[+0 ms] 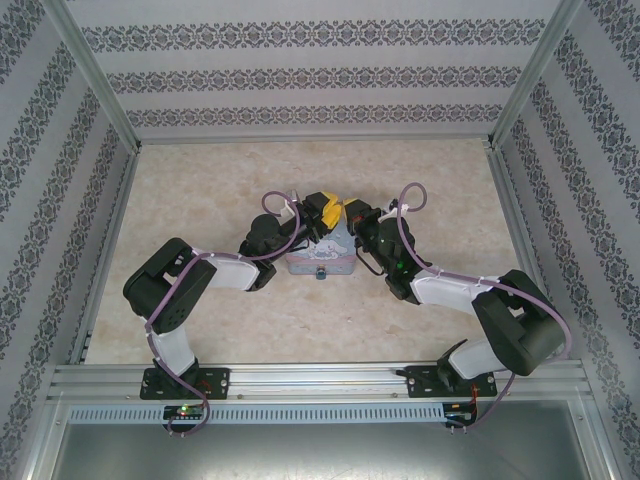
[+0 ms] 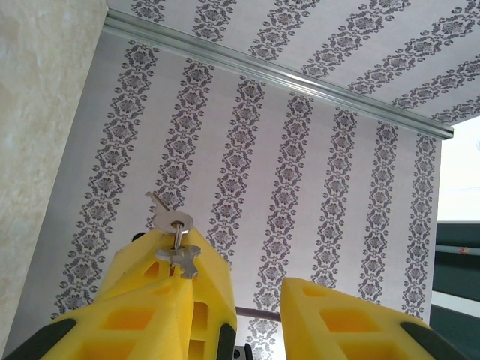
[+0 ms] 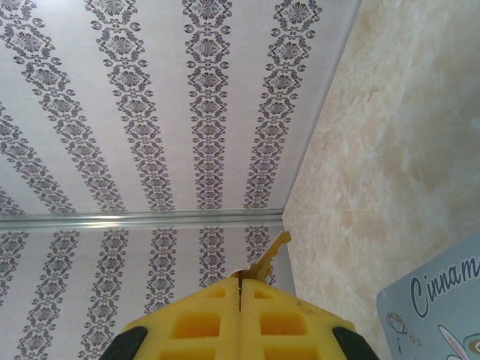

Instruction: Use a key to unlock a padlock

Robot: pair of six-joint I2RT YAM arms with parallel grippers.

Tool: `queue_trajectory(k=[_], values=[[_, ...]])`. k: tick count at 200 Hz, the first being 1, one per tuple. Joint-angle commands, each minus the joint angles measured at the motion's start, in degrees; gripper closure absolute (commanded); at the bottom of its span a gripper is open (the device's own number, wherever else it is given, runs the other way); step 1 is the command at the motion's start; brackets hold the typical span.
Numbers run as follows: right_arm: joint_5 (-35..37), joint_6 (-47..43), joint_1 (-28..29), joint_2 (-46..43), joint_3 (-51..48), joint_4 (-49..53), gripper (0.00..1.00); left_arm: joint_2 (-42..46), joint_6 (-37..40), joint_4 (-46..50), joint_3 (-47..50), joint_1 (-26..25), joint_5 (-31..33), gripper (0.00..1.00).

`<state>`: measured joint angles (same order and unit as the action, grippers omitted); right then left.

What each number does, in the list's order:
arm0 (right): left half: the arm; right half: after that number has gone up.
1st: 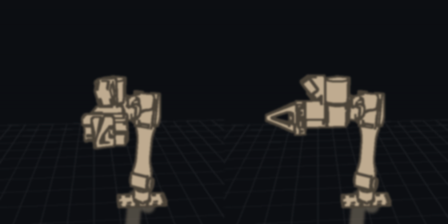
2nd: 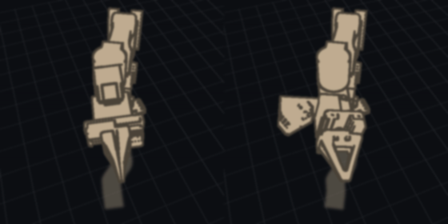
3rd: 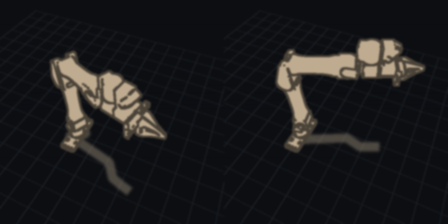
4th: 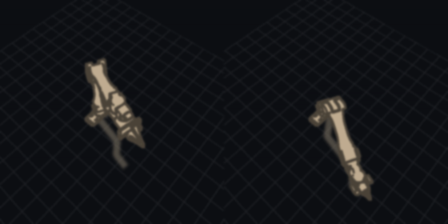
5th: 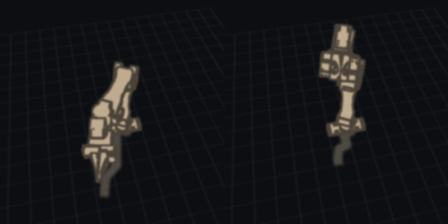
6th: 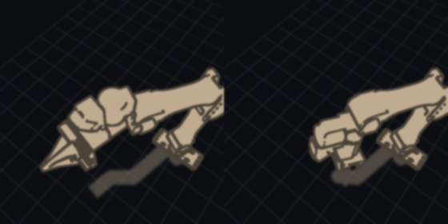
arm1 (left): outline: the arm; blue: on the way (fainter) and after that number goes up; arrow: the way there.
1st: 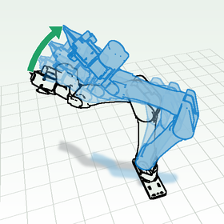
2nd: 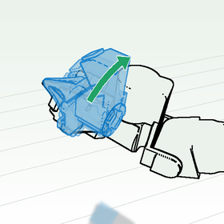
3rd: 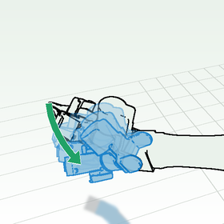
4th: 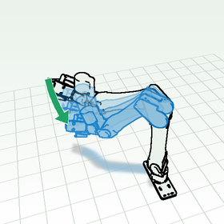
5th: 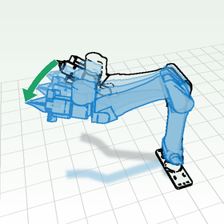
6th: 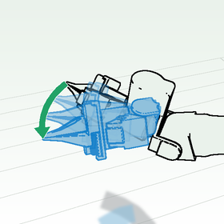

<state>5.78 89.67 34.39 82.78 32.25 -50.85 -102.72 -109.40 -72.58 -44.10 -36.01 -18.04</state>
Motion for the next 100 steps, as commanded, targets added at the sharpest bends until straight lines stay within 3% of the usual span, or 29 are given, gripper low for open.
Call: queue_trajectory(k=[1,40,100], values=[[1.16,-1.32,-0.11,-0.33,-0.09,-2.15,1.00,0.05,0.76,-3.20,0.48,-0.73,0.50,0.62],[0.63,-2.26,-0.64,-1.55,0.02,-1.64,1.00,0.76,2.61,-0.50,1.95,-0.73,0.29,0.53],[0.14,-2.83,-0.64,-2.36,-0.69,-1.27,1.00,-0.20,2.51,-0.90,1.62,-0.73,0.63,0.51]])
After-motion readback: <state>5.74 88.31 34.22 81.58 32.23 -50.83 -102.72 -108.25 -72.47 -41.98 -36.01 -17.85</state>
